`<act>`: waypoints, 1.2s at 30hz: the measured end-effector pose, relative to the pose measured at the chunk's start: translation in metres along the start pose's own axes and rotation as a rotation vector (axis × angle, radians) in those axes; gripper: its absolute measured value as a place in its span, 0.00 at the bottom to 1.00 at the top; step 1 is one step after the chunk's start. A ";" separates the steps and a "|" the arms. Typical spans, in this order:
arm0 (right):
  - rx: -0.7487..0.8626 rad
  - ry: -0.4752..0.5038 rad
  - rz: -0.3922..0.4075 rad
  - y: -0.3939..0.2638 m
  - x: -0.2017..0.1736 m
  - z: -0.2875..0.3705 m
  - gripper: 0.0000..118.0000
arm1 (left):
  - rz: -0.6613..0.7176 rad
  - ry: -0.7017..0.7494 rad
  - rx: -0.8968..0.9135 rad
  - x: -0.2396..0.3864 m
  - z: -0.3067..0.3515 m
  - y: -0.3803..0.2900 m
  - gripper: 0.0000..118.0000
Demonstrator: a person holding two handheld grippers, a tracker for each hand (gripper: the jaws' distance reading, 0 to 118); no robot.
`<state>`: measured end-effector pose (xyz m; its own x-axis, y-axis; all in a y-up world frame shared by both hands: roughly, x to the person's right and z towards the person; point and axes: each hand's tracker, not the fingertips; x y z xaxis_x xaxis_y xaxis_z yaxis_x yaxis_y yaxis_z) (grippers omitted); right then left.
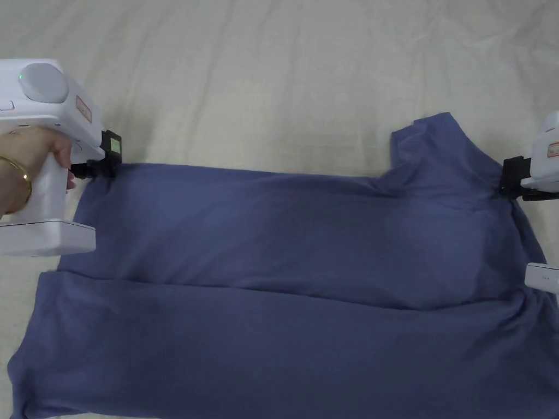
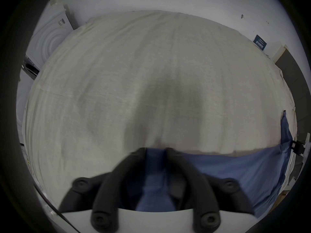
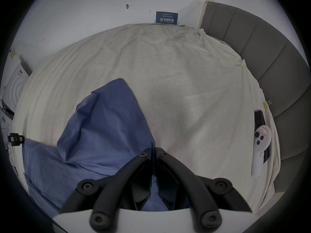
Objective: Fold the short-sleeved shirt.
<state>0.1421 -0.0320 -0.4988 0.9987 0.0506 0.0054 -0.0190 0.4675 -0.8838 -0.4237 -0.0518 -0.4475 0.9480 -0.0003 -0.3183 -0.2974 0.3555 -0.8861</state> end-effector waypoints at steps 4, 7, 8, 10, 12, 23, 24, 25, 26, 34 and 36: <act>0.003 -0.004 0.009 0.000 0.000 0.004 0.03 | -0.012 0.013 0.014 0.002 0.005 -0.002 0.00; 0.025 -0.004 0.017 0.001 -0.001 0.015 0.03 | 0.001 -0.004 0.083 -0.005 0.022 -0.006 0.00; 0.033 -0.003 0.019 0.002 0.000 0.020 0.03 | 0.016 -0.014 0.116 -0.007 0.030 -0.007 0.00; 0.057 0.009 0.021 -0.001 -0.003 0.038 0.03 | 0.016 -0.037 0.169 -0.013 0.048 -0.013 0.00; 0.085 0.019 0.025 -0.004 -0.002 0.055 0.03 | 0.009 -0.052 0.194 -0.018 0.066 -0.019 0.00; 0.210 0.072 -0.021 -0.069 0.031 0.146 0.03 | 0.016 -0.123 0.304 -0.062 0.153 -0.088 0.00; 0.214 0.080 -0.029 -0.078 0.035 0.153 0.03 | 0.018 -0.130 0.310 -0.066 0.157 -0.097 0.00; 0.219 0.085 -0.037 -0.087 0.040 0.159 0.03 | 0.022 -0.137 0.315 -0.070 0.161 -0.107 0.00; 0.219 0.091 -0.040 -0.096 0.044 0.163 0.03 | 0.024 -0.144 0.316 -0.074 0.164 -0.117 0.00; 0.187 0.115 -0.096 -0.176 0.069 0.166 0.03 | 0.020 -0.157 0.291 -0.086 0.164 -0.192 0.00; 0.161 0.109 -0.107 -0.195 0.073 0.158 0.03 | 0.022 -0.161 0.266 -0.086 0.158 -0.210 0.00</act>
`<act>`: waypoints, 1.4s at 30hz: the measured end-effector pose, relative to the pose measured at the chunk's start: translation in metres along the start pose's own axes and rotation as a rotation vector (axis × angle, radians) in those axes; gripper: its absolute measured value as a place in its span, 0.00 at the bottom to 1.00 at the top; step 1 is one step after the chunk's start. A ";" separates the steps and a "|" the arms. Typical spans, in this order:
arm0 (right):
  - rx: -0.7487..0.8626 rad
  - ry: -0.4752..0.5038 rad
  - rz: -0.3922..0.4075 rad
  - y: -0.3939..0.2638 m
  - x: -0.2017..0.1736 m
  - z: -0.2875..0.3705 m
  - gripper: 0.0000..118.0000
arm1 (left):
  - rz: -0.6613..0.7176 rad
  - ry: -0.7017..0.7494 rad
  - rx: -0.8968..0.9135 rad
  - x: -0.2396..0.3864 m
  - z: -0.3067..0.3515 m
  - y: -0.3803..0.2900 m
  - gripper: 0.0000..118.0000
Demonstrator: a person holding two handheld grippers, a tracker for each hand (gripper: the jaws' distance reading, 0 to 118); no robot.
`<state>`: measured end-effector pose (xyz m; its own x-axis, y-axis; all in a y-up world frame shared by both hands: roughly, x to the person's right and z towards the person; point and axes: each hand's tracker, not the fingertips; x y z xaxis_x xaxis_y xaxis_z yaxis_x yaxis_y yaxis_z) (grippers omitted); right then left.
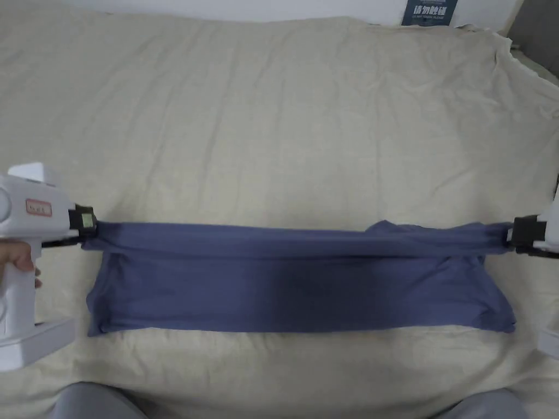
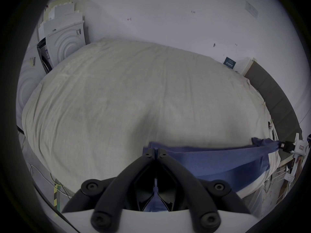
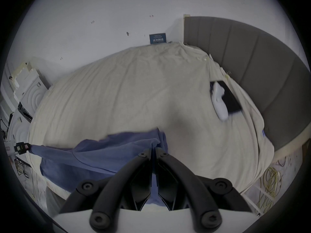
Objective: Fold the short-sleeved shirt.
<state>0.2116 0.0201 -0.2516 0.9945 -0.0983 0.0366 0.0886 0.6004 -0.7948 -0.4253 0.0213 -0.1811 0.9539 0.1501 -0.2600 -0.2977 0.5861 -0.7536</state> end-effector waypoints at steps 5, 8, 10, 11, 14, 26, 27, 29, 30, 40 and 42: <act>-0.098 -0.028 -0.004 -0.046 0.004 -0.013 0.03 | 0.000 0.027 -0.092 -0.010 -0.013 -0.046 0.00; -0.134 -0.045 -0.002 -0.065 0.003 -0.021 0.03 | 0.020 0.039 -0.140 -0.015 -0.022 -0.069 0.00; -0.148 -0.055 0.008 -0.072 0.001 -0.024 0.03 | -0.003 0.064 -0.175 -0.016 -0.030 -0.080 0.00; -0.156 -0.061 0.012 -0.074 0.000 -0.026 0.03 | -0.004 0.061 -0.173 -0.015 -0.031 -0.083 0.00; -0.166 -0.070 0.019 -0.077 -0.001 -0.028 0.03 | 0.018 0.070 -0.146 -0.015 -0.031 -0.083 0.00; 0.162 -0.246 0.117 -0.013 -0.009 0.061 0.93 | 0.013 0.167 0.163 -0.010 0.051 -0.003 0.96; 0.230 -0.231 0.118 -0.007 -0.016 0.073 0.93 | 0.006 0.099 0.209 -0.005 0.059 0.000 0.96; 0.398 -0.159 0.108 0.001 -0.034 0.099 0.93 | 0.015 -0.021 0.318 0.013 0.079 0.009 0.96; 0.466 -0.121 0.103 0.002 -0.041 0.108 0.93 | 0.022 -0.047 0.354 0.023 0.086 0.012 0.96; 0.814 0.020 0.169 -0.021 -0.111 0.138 1.00 | -0.092 0.043 0.846 0.105 0.106 -0.019 0.84; 0.810 0.037 0.169 -0.027 -0.119 0.134 1.00 | -0.136 0.057 0.873 0.117 0.106 -0.027 0.72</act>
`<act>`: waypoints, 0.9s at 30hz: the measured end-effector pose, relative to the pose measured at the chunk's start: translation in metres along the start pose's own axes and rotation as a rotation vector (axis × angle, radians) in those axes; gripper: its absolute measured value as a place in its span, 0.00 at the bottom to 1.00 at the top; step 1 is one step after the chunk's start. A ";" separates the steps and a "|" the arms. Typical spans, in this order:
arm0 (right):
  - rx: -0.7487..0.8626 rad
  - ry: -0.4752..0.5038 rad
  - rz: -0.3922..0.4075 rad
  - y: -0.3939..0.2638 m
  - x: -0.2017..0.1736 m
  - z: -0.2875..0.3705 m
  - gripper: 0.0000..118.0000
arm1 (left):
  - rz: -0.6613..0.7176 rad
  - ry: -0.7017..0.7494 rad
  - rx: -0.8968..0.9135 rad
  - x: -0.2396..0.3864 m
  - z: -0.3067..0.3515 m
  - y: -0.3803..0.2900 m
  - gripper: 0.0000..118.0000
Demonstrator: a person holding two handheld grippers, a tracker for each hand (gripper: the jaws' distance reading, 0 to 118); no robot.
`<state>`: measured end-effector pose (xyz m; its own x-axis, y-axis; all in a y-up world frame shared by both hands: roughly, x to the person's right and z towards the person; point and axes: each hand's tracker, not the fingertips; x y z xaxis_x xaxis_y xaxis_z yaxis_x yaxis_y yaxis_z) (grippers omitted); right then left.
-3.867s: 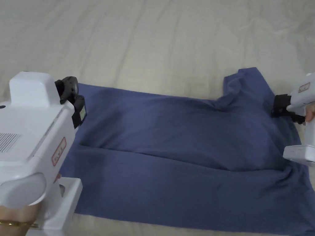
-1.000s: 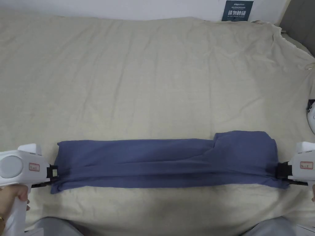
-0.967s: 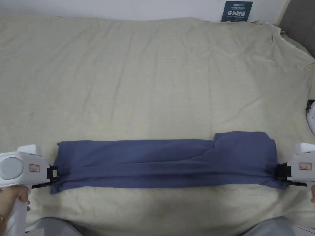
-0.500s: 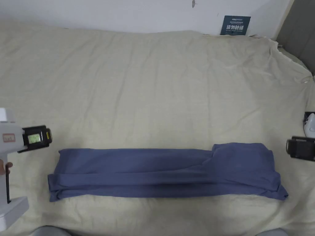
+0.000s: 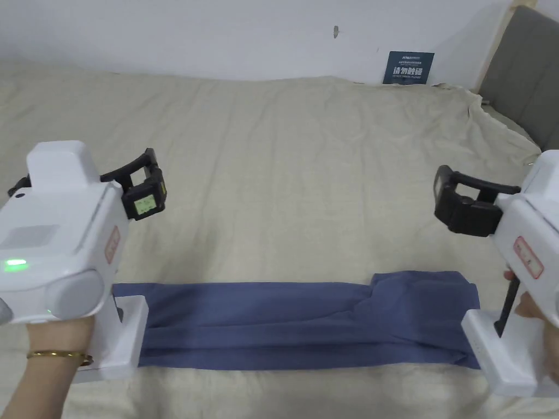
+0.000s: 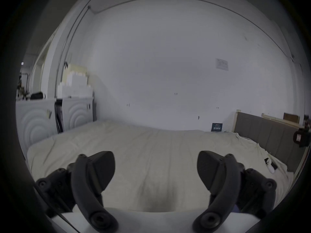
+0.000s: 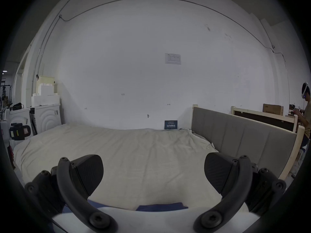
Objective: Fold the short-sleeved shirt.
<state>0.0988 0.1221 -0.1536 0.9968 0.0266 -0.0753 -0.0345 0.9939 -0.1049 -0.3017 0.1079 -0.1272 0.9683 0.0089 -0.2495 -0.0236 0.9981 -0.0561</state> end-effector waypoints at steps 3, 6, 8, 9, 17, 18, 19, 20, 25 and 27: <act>-0.006 0.030 -0.005 -0.011 -0.009 0.003 0.90 | -0.052 -0.022 -0.001 0.011 0.005 -0.008 0.41; -0.026 0.058 -0.017 -0.020 -0.014 0.005 0.27 | -0.061 -0.064 -0.016 0.012 0.004 -0.018 0.08; -0.039 0.060 -0.030 -0.025 -0.018 0.004 0.01 | -0.056 -0.072 -0.025 0.014 0.004 -0.023 0.00; -0.044 0.064 -0.031 -0.027 -0.019 0.003 0.00 | -0.054 -0.077 -0.029 0.017 0.007 -0.024 0.00; -0.062 0.070 -0.026 -0.032 -0.018 -0.004 0.00 | -0.049 -0.100 -0.079 0.017 0.004 -0.037 0.00; -0.061 0.066 -0.032 -0.032 -0.017 -0.005 0.00 | -0.049 -0.099 -0.080 0.016 0.004 -0.037 0.00; -0.060 0.065 -0.034 -0.032 -0.016 -0.006 0.00 | -0.050 -0.098 -0.080 0.016 0.004 -0.037 0.00; -0.059 0.061 -0.035 -0.030 -0.023 -0.002 0.00 | -0.052 -0.100 -0.081 0.014 0.003 -0.037 0.00; -0.065 0.062 -0.045 -0.030 -0.023 -0.002 0.00 | -0.064 -0.100 -0.084 0.017 0.005 -0.034 0.00; -0.070 0.063 -0.041 -0.031 -0.023 -0.003 0.00 | -0.065 -0.106 -0.090 0.014 0.004 -0.033 0.00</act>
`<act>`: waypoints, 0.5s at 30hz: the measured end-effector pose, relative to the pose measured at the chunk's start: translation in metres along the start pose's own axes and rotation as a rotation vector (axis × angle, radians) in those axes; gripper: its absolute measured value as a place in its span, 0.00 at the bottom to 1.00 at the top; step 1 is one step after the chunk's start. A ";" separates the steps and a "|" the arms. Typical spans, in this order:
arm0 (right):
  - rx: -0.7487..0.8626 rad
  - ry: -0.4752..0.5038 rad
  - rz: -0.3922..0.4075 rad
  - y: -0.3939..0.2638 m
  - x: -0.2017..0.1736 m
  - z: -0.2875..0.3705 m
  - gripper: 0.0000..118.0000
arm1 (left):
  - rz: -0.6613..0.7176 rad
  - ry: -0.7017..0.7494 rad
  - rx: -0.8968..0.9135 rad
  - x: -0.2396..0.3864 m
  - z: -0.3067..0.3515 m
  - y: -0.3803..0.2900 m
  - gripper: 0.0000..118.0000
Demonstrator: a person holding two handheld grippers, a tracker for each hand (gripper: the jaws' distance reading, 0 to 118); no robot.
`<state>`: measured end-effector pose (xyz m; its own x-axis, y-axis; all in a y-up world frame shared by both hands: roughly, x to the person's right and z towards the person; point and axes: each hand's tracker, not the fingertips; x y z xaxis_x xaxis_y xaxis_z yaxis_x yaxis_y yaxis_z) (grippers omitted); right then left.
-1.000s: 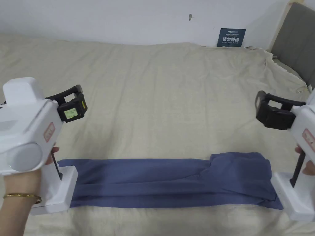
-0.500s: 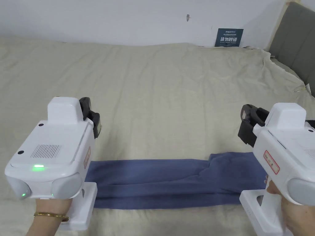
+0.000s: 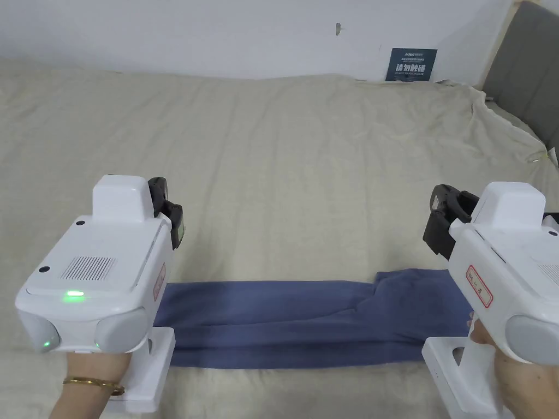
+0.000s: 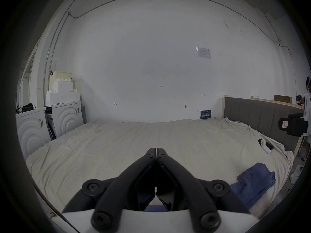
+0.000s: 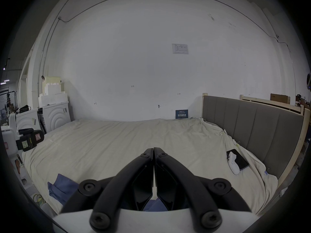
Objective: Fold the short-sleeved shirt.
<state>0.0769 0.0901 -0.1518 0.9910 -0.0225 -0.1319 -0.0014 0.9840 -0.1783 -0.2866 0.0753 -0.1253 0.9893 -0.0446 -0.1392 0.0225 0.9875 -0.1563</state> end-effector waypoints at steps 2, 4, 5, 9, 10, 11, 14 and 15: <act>-0.009 0.003 0.000 -0.002 0.001 -0.002 0.00 | 0.010 -0.017 -0.015 -0.005 -0.003 0.000 0.00; -0.016 0.000 0.005 -0.003 0.001 -0.003 0.00 | 0.083 -0.072 -0.050 -0.015 -0.006 0.002 0.00; -0.022 -0.002 0.011 -0.004 0.001 -0.004 0.00 | 0.133 -0.114 -0.074 -0.023 -0.008 0.005 0.00; -0.031 0.001 0.016 -0.006 0.002 -0.007 0.00 | 0.322 -0.191 -0.197 -0.061 -0.017 0.006 0.51; -0.034 0.002 0.014 -0.007 0.002 -0.008 0.00 | 0.351 -0.212 -0.243 -0.074 -0.021 0.004 0.75; -0.038 0.004 0.010 -0.008 0.003 -0.009 0.00 | 0.382 -0.236 -0.284 -0.086 -0.026 0.001 0.88; -0.047 0.004 0.013 -0.008 -0.005 -0.008 0.00 | 0.442 -0.359 -0.416 -0.123 -0.043 -0.015 0.95; -0.050 0.007 0.015 -0.008 -0.006 -0.009 0.00 | 0.472 -0.384 -0.438 -0.133 -0.045 -0.021 0.95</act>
<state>0.0696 0.0807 -0.1585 0.9899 -0.0087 -0.1415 -0.0236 0.9741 -0.2247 -0.4249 0.0535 -0.1478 0.8621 0.5042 0.0506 -0.3971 0.7342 -0.5508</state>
